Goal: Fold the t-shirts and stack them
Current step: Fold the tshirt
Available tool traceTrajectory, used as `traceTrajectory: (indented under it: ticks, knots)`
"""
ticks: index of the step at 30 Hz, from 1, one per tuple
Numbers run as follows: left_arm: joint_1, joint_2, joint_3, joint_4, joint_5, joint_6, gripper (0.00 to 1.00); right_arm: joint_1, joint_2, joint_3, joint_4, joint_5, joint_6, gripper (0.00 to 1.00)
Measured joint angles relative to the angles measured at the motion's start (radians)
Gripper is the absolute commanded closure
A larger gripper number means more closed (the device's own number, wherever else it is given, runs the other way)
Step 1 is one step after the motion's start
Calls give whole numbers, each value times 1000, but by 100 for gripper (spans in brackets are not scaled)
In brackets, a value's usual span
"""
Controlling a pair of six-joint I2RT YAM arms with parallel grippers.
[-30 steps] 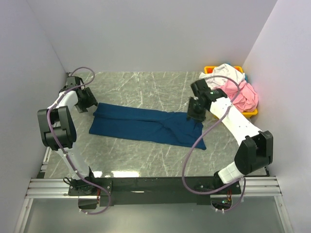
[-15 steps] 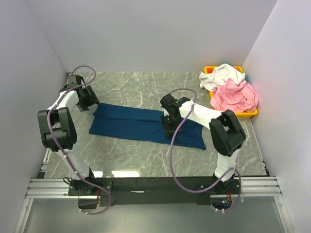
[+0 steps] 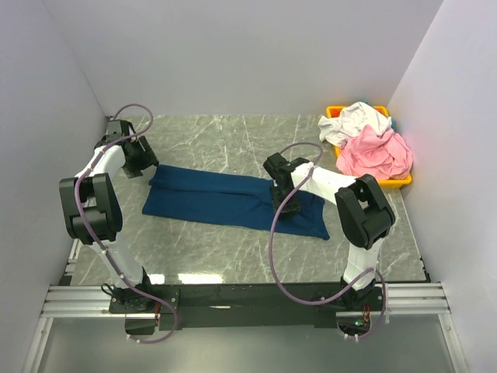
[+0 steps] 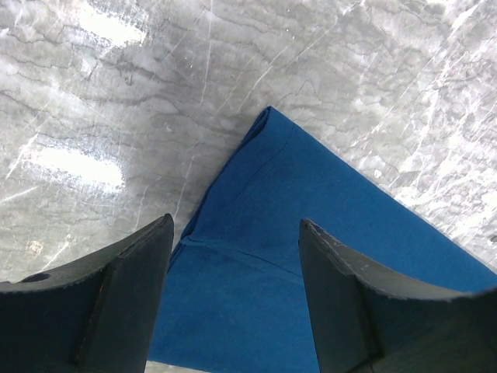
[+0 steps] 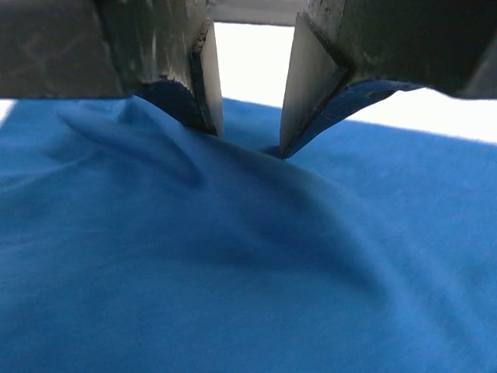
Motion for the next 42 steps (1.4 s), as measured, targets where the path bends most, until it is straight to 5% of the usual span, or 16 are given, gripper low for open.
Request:
traceTrajectory:
  ticks: [12, 30, 42]
  knots:
    - [0, -1, -16, 1, 2, 0, 29, -34, 1, 2, 10, 115, -5, 57]
    - [0, -1, -16, 2, 2, 0, 29, -34, 26, 8, 27, 68, -24, 99]
    - [0, -1, -16, 2, 4, 0, 29, -33, -29, 92, -90, -107, -34, 100]
